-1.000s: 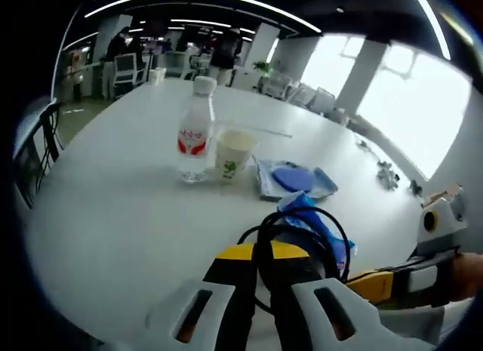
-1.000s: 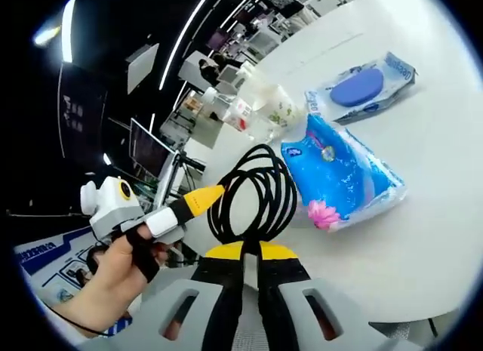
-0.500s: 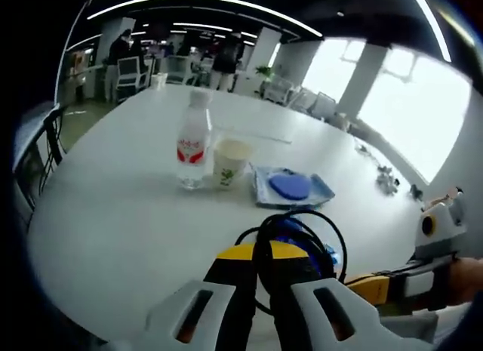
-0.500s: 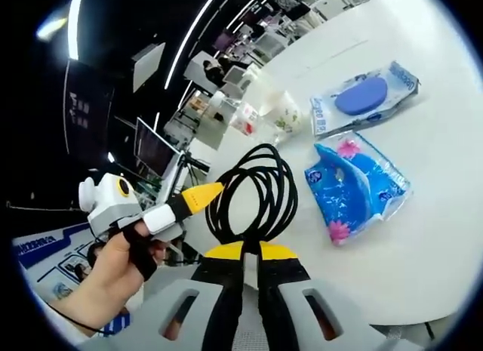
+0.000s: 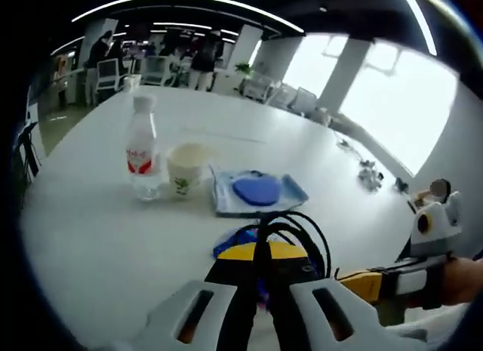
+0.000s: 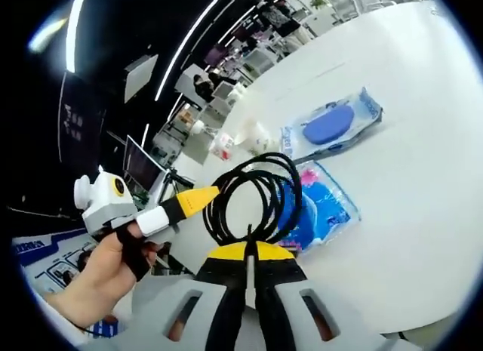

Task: Arrange the tabletop items into an orderly group along one side of the table until the central work area is clear of visible clutter.

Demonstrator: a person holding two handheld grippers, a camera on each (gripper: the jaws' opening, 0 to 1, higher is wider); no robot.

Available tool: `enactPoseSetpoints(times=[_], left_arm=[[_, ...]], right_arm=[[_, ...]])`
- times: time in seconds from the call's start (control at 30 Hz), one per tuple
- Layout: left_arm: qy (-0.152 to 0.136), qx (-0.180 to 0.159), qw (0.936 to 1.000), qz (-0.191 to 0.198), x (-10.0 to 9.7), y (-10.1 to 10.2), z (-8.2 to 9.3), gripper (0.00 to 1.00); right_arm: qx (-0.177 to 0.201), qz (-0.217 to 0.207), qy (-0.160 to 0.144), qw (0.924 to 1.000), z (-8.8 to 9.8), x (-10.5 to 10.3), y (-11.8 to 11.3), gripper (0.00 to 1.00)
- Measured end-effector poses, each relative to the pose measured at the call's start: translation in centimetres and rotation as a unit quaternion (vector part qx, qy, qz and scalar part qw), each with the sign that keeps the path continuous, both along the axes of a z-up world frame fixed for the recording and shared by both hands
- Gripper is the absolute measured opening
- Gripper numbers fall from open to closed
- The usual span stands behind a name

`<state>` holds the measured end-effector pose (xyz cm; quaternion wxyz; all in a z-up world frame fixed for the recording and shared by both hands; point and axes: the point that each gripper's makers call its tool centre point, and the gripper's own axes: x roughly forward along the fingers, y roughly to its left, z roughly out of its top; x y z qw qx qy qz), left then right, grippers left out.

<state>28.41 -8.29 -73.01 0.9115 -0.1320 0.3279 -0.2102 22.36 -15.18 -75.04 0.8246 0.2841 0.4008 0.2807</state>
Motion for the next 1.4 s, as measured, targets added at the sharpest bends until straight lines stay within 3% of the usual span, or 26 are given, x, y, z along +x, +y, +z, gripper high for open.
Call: enactPoseSetpoints(times=[0.07,0.23,0.53,0.8,1.0,1.13,1.17,1.2,1.23,1.27,1.4], left_arm=[[-0.012,-0.031,0.9994,0.0,0.6,-1.6,0.8,0.0],[-0.004,-0.043,0.9989,-0.019,1.5,-4.9,0.8,0.0],[-0.001,-0.055,0.9978,-0.036,2.0,-8.5,1.1,0.0],[-0.009,-0.071,0.9959,-0.056,3.0,-11.9,1.6,0.0],[-0.003,-0.098,0.9937,-0.054,3.6,-13.8,1.3,0.0],[0.0,-0.074,0.9949,-0.068,3.4,-14.5,0.4,0.0],[0.002,-0.083,0.9948,-0.06,3.3,-14.6,0.1,0.0],[0.019,-0.124,0.9915,-0.035,3.3,-15.1,0.2,0.0],[0.02,-0.131,0.9905,-0.035,3.4,-15.3,0.1,0.0],[0.014,-0.116,0.9922,-0.043,3.5,-15.6,-0.1,0.0],[0.009,-0.132,0.9895,-0.059,3.6,-17.1,1.1,0.0]], right_arm=[[-0.01,0.001,-0.013,0.9999,0.0,0.2,-0.8,0.0],[-0.004,-0.028,-0.006,0.9996,-0.4,0.2,-2.8,0.0],[0.027,-0.101,-0.001,0.9945,-0.6,0.8,-6.9,0.0],[0.019,-0.12,-0.025,0.9923,0.3,1.6,-10.3,0.0],[-0.011,-0.117,-0.054,0.9916,1.0,2.5,-12.8,0.0],[-0.03,-0.115,-0.09,0.9888,2.3,3.7,-14.5,0.0],[-0.036,-0.108,-0.093,0.9892,2.4,3.9,-14.7,0.0],[-0.054,-0.095,-0.099,0.989,2.2,4.2,-14.9,0.0],[-0.052,-0.097,-0.099,0.989,2.2,4.4,-14.9,0.0],[-0.041,-0.104,-0.091,0.9895,2.1,4.6,-15.1,0.0],[-0.04,-0.116,-0.099,0.9876,2.6,4.6,-15.7,0.0]])
